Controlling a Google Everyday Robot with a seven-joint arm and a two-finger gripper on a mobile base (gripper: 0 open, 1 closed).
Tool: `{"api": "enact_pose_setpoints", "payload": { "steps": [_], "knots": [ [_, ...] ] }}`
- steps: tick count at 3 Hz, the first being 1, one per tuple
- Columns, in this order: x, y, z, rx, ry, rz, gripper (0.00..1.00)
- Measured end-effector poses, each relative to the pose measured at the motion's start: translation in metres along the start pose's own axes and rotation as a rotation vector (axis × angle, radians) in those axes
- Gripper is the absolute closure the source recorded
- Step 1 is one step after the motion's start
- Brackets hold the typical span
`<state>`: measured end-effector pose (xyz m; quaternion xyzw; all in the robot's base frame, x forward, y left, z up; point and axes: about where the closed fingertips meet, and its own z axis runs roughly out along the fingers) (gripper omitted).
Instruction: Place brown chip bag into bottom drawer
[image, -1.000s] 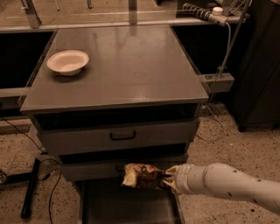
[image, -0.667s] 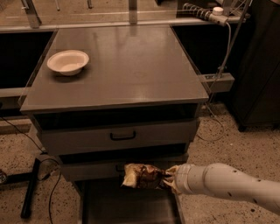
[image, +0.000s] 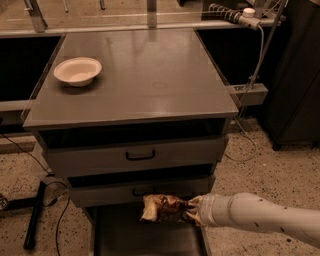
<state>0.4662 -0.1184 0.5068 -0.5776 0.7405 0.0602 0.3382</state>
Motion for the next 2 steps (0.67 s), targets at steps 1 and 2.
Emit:
{"api": "enact_pose_setpoints", "payload": {
  "steps": [1,2],
  "knots": [
    [0.036,0.018,0.036,-0.033,-0.02,-0.009,1.0],
    [0.064,0.033,0.066,-0.05,-0.077,-0.026,1.0]
  ]
}}
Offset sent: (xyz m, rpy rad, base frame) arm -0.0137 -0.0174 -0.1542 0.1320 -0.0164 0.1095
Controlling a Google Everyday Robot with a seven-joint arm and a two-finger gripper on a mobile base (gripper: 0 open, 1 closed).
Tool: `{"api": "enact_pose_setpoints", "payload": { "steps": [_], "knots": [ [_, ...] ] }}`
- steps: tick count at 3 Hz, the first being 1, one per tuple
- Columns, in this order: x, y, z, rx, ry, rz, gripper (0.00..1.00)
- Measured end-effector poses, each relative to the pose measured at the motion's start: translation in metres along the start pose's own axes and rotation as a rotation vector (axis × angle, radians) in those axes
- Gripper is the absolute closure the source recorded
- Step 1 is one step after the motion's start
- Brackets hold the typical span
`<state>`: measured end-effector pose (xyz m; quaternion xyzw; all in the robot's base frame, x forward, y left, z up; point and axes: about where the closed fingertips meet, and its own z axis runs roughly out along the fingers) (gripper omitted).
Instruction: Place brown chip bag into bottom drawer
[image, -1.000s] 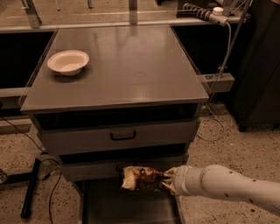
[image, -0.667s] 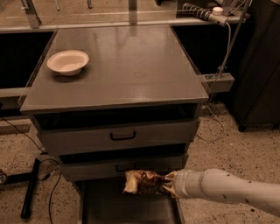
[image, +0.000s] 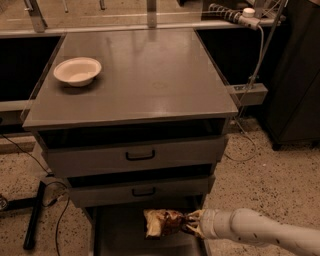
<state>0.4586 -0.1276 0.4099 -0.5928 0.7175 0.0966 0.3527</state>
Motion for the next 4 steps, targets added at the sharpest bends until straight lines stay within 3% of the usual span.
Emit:
{"api": "enact_pose_setpoints", "payload": {
  "steps": [1,2,4],
  "knots": [
    [0.019,0.008,0.031,-0.009,-0.051,-0.003,1.0],
    [0.022,0.012,0.069,-0.037,-0.146,0.015,1.0],
    [0.048,-0.008,0.117,-0.072,-0.329,0.134,1.0]
  ]
}}
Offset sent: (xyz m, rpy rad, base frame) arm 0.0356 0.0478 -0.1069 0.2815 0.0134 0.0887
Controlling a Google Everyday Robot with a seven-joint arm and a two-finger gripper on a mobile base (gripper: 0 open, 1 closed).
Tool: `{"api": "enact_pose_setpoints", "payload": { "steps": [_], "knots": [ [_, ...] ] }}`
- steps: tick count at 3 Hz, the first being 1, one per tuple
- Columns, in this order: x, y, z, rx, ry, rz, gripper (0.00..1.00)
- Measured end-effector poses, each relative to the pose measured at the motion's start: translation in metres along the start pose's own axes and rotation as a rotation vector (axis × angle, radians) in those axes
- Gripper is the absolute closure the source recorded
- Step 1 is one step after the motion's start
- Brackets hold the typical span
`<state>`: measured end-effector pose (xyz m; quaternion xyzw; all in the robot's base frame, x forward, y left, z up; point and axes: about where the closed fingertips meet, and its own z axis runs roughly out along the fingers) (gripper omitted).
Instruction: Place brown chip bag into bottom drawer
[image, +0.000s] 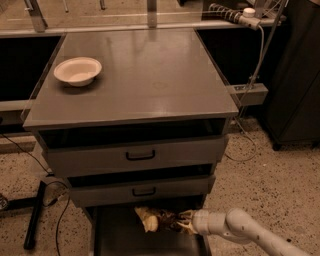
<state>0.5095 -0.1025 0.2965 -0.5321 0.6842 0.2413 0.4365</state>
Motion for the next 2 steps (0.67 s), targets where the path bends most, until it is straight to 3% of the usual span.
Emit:
{"api": "enact_pose_setpoints", "payload": {
  "steps": [2],
  "knots": [
    [0.004,0.0002,0.0071,0.005,0.028,-0.001,1.0]
  ]
}}
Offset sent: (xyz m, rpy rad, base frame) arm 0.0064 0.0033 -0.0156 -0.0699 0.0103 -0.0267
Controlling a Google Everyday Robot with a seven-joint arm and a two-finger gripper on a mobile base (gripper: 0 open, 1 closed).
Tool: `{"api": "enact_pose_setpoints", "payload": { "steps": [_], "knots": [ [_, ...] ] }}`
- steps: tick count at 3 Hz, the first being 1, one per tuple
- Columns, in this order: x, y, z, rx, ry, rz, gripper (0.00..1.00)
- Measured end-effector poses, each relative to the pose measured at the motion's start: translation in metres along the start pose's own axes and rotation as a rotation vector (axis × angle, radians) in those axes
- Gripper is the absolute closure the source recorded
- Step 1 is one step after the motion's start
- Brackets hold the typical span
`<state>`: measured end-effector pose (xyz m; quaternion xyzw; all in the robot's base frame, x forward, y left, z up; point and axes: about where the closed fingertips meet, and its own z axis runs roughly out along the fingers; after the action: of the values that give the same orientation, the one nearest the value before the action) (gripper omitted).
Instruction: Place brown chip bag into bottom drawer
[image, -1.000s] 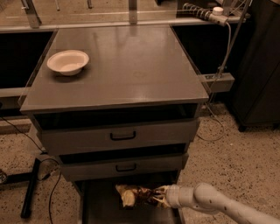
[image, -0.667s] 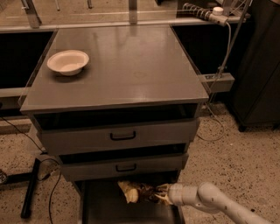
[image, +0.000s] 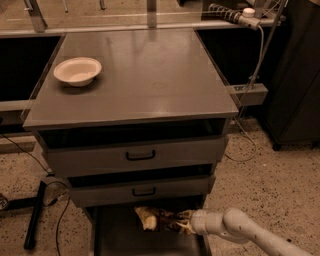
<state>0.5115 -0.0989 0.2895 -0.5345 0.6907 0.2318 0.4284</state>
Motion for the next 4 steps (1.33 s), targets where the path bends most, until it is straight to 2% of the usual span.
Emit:
{"api": "enact_pose_setpoints", "payload": {
  "steps": [1,3,4],
  "knots": [
    [0.012,-0.003,0.018,0.02,0.055,-0.048,1.0],
    [0.052,-0.015,0.058,0.121,0.113,-0.122,1.0],
    [0.069,-0.014,0.071,0.148,0.145,-0.153,1.0]
  ]
}}
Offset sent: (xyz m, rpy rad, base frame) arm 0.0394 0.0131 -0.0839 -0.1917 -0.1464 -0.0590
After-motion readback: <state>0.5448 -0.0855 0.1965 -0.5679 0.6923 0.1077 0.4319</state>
